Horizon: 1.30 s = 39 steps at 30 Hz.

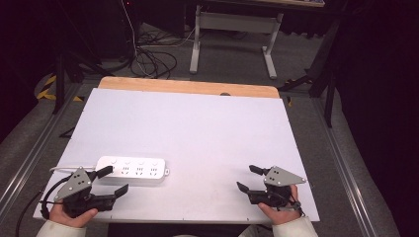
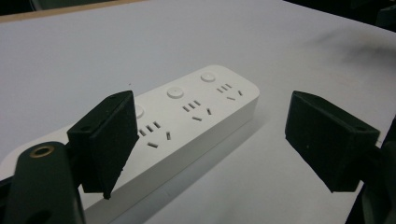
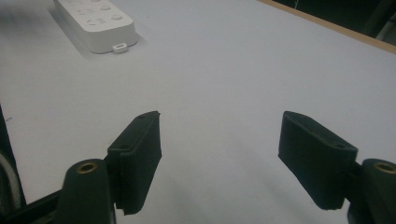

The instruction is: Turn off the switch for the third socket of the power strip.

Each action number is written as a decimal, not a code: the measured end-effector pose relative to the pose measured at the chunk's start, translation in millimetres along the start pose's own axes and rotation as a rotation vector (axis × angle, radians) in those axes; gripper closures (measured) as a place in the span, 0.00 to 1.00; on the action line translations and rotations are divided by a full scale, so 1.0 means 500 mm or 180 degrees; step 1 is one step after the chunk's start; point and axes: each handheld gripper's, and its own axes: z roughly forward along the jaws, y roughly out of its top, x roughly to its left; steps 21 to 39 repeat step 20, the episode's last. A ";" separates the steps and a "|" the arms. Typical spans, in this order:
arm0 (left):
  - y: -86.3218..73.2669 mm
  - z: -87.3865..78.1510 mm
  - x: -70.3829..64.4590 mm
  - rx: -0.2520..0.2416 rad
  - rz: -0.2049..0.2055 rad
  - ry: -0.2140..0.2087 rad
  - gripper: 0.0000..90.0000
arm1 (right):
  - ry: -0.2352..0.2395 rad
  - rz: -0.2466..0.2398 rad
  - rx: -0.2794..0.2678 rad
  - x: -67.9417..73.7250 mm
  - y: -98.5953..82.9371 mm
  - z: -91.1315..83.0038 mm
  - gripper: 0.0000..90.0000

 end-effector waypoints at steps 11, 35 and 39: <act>0.000 0.000 0.000 -0.0043 0.0038 0.0062 0.19 | 0.0010 0.0005 0.0012 0.000 0.000 0.003 0.33; 0.000 -0.001 -0.001 -0.0065 0.0036 0.0072 0.19 | 0.0009 0.0002 0.0003 0.000 0.000 0.002 0.33; 0.000 -0.001 -0.001 -0.0065 0.0036 0.0072 0.19 | 0.0009 0.0002 0.0003 0.000 0.000 0.002 0.33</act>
